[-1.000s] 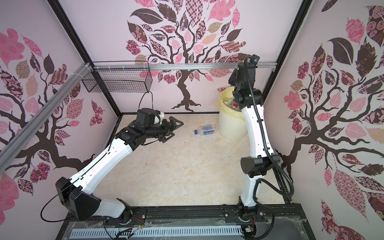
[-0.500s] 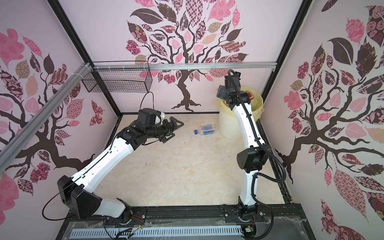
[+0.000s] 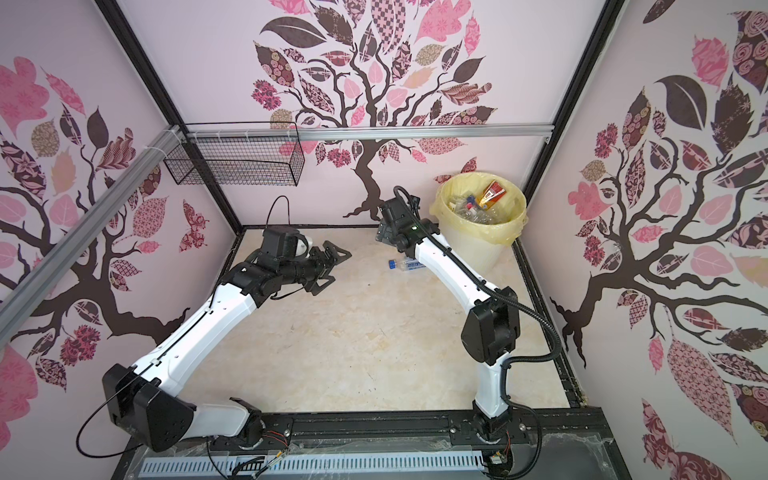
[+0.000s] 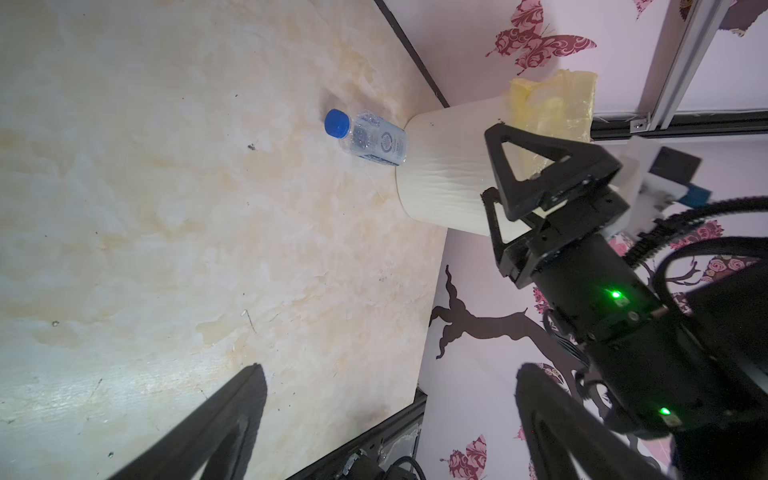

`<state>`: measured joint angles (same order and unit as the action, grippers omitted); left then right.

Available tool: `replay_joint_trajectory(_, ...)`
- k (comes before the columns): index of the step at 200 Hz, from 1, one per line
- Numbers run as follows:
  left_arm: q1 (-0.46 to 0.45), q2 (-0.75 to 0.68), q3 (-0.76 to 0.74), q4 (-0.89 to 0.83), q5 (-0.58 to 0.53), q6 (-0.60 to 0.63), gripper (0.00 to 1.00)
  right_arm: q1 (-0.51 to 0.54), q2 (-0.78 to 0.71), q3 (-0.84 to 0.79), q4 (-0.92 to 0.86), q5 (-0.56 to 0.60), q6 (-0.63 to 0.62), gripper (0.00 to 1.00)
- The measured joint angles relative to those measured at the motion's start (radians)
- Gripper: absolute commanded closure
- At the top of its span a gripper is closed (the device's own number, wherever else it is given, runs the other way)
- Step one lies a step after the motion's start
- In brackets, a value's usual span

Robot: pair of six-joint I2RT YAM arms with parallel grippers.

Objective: Throw the plastic bottles in the bin
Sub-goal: 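Lower the right gripper onto the blue-capped water bottle, then close the right gripper on the blue-capped bottle and lift it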

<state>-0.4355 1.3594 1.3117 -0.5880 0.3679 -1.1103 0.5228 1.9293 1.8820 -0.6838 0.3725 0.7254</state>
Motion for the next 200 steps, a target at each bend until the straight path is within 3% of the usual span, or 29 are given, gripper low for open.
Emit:
replay_joint_trajectory(46,0.011,-0.041,-0.026,-0.02,0.0,-0.007,0.03,-0.05,0.107,-0.043,0.045,-0.061,0.242,0.0)
replay_joint_trajectory(85,0.01,-0.041,-0.033,-0.027,0.0,-0.009,0.03,-0.095,0.217,-0.038,0.074,-0.104,0.37,0.01)
replay_joint_trajectory(135,0.01,-0.041,-0.039,-0.028,0.0,-0.008,0.03,-0.137,0.334,0.02,0.093,-0.13,0.439,0.01)
replay_joint_trajectory(200,0.01,-0.041,-0.039,-0.027,-0.001,0.005,0.03,-0.143,0.51,0.219,0.079,-0.142,0.473,0.01)
